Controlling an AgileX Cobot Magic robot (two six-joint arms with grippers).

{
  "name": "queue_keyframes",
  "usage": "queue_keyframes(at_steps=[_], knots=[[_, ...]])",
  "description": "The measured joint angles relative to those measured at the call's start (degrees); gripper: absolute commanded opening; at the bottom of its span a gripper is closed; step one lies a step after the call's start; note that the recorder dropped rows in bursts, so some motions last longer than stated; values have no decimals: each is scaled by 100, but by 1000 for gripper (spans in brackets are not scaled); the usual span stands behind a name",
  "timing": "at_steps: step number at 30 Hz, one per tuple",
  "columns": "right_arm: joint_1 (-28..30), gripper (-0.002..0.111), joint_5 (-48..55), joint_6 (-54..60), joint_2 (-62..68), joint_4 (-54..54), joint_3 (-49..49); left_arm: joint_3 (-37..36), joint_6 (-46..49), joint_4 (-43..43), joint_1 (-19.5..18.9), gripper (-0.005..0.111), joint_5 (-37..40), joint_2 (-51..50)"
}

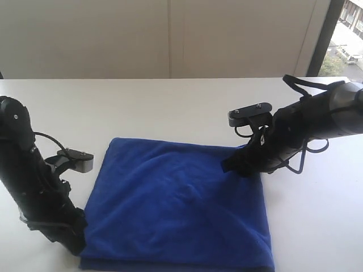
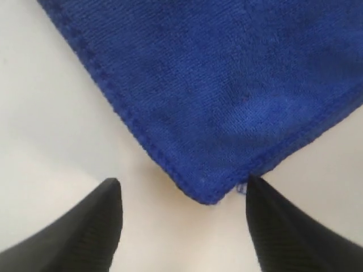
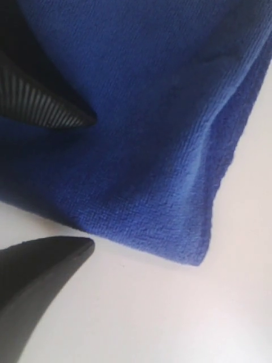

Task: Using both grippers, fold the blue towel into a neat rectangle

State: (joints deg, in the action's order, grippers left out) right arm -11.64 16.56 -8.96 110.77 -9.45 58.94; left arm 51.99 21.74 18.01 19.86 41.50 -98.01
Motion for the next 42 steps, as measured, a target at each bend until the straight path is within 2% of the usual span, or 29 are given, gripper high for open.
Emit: queue_keyframes(at_steps=[5, 7, 9, 10, 15, 20, 23, 27, 31, 36, 42], knots=[[0, 54, 74, -12, 9, -172, 0, 236, -205, -76, 0, 43, -56, 308], [0, 54, 96, -41, 9, -375, 24, 323, -235, -76, 0, 27, -83, 492], [0, 54, 157, -46, -76, -513, 24, 367, -244, -76, 0, 6, -106, 709], [0, 54, 214, -46, -145, -579, 11, 380, -244, -90, 0, 1, -130, 816], [0, 54, 328, -46, -1075, -632, -24, 380, -536, -501, 0, 0, -440, 1395], [-455, 53, 873, 665, -1922, -258, -24, 292, -886, -672, 0, 0, -886, 2387], [-1142, 37, 1016, 1595, -2029, 761, -24, -119, -1027, -671, 0, 0, -1161, 3195], [-2111, 1, 963, 2012, -1762, 1274, -24, -870, -1223, -684, 0, 0, -1463, 4165], [-2706, 0, 824, 2094, -1216, 1335, 12, -1538, -1343, -578, 0, 0, -1680, 5038], [-3173, 0, 876, 2117, -257, 1345, 303, -2177, -1387, -403, 0, 0, -1727, 6044], [-3540, 0, 1191, 2117, 407, 1391, 1113, -2414, -1387, -327, 0, 0, -1751, 6539]])
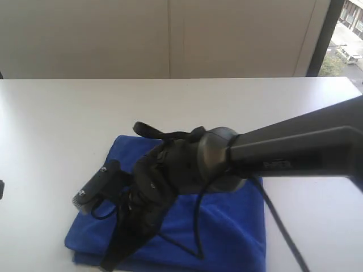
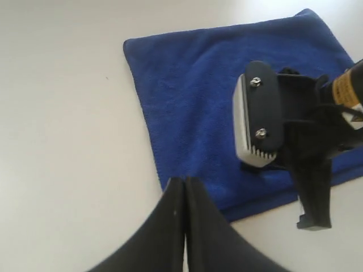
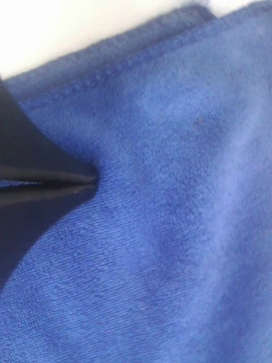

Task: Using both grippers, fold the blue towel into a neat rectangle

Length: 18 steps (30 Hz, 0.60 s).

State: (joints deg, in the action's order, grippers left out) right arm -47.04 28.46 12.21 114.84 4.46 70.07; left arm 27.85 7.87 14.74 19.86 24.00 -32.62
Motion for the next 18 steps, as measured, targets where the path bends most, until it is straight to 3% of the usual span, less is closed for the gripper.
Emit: queue_keyframes(at_steps=[6, 9, 13, 18], knots=[[-243, 0, 167, -25, 676, 297, 1072, -14, 0, 0, 0, 0, 0, 87], [-237, 0, 326, -281, 1286, 458, 2177, -14, -10, 0, 0, 0, 0, 97], [82, 0, 393, -755, 1663, 485, 3110, -14, -10, 37, 0, 0, 11, 97], [477, 0, 716, -781, 1129, 427, 3184, -14, -10, 37, 0, 0, 11, 97]])
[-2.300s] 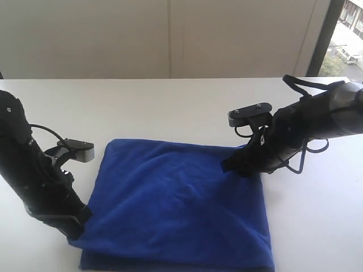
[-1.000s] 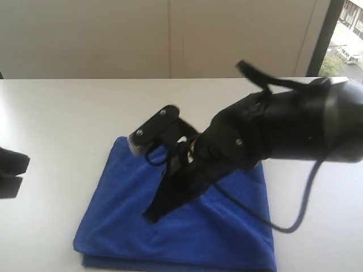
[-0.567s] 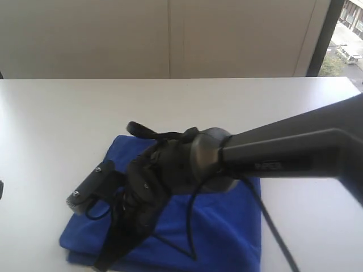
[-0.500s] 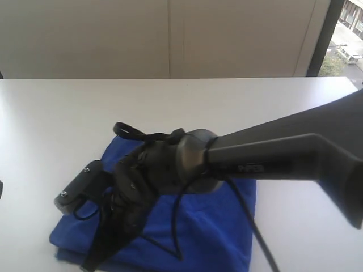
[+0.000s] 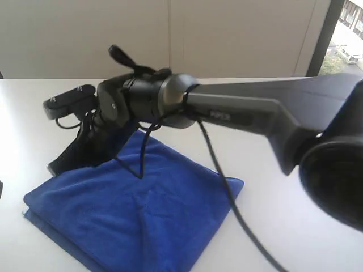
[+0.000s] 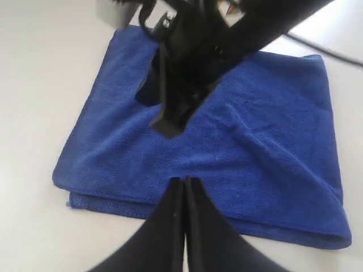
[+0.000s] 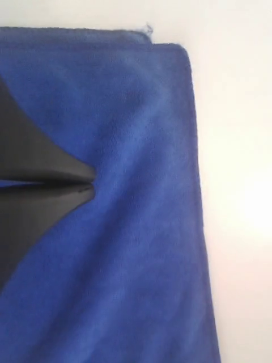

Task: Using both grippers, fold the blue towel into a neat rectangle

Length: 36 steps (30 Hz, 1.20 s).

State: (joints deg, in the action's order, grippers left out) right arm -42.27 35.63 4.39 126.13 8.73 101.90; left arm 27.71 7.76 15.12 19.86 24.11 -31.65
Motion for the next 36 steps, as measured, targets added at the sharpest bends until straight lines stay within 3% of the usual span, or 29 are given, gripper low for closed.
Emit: queue_keyframes(at_steps=[5, 17, 23, 31, 36], knots=[[295, 0, 62, 13, -708, -455, -637, -73, 0, 22, 0, 0, -11, 0], [1352, 0, -586, -61, -1449, -810, -3705, -96, 0, 664, 0, 0, -244, -689], [1566, 0, -905, -323, -1581, -1034, -4090, -96, 48, 793, 0, 0, -295, -860], [1880, 0, -430, -2145, -1689, -2824, -4351, -96, 106, 815, 0, 0, -310, -875], [1928, 0, -323, -2591, -1814, -3355, -4690, -96, 171, 825, 0, 0, -316, -875]])
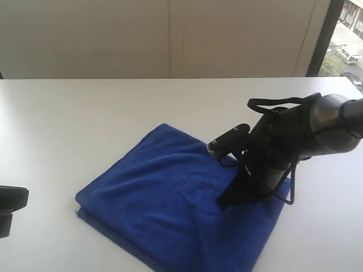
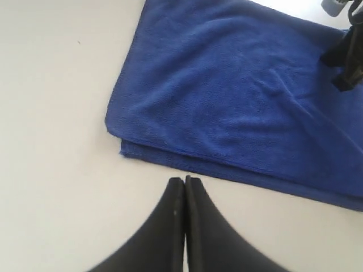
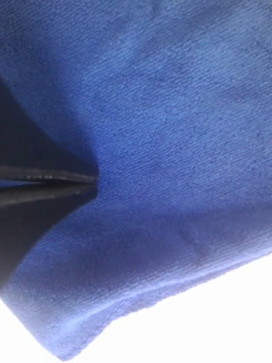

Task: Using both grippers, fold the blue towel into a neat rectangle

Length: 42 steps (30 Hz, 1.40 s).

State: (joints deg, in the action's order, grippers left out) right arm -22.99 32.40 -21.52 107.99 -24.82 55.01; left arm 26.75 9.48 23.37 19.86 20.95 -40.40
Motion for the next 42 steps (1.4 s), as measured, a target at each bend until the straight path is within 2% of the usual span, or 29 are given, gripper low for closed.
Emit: queue_keyframes(at_steps=[5, 8, 11, 13, 17, 24, 42], knots=[[0, 0, 113, -85, -380, -153, -427, 0, 188, 130, 0, 0, 0, 0], [-256, 0, 478, -38, -961, 28, -744, 0, 284, 216, 0, 0, 0, 0], [-686, 0, -167, 230, -1821, 206, -756, 0, 304, 252, 0, 0, 0, 0], [-988, 0, -725, 729, -2043, 711, -756, 0, 304, 252, 0, 0, 0, 0], [-1403, 0, -1222, 1647, -1316, 1784, -604, 0, 316, 252, 0, 0, 26, 0], [-1796, 0, -1262, 1850, -184, 2049, 306, 0, 318, 266, 0, 0, 232, 0], [-1683, 0, -780, 1714, 1699, 2182, 2897, 0, 511, 271, 0, 0, 243, 0]])
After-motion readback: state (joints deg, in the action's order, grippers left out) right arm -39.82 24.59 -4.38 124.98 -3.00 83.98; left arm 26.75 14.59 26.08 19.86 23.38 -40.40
